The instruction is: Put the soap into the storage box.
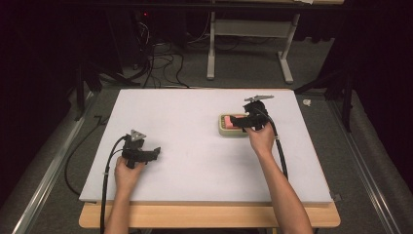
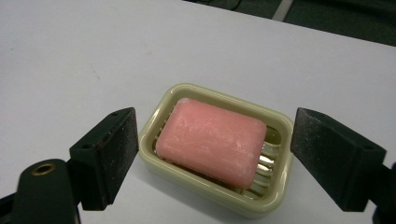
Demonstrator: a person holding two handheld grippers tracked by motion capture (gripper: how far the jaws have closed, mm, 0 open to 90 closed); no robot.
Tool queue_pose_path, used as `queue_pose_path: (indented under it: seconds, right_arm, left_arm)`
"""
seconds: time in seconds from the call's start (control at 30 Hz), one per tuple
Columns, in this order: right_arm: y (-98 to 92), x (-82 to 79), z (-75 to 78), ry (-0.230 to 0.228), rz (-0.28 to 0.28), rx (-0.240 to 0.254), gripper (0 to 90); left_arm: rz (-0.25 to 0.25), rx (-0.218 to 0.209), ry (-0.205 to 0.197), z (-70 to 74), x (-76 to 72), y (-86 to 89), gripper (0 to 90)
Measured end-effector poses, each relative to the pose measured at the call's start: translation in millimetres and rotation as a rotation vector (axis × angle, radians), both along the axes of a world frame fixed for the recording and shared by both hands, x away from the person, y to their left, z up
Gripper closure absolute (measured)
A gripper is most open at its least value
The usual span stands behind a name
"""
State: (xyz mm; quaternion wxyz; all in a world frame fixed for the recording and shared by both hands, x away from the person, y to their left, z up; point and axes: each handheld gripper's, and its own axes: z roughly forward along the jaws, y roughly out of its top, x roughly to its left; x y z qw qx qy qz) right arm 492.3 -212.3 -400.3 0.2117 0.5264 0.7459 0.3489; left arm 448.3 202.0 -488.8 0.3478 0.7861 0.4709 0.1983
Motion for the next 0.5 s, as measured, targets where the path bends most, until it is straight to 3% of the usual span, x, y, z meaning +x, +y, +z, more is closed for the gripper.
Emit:
queue_pose_path:
  seconds: [0.5]
  right_arm:
    - [-15.4,-21.7,7.1,-0.039,0.0,0.014,16.9]
  left_arm:
    - [0.0,0.001,0.0,0.0,0.0,0.0,17.9]
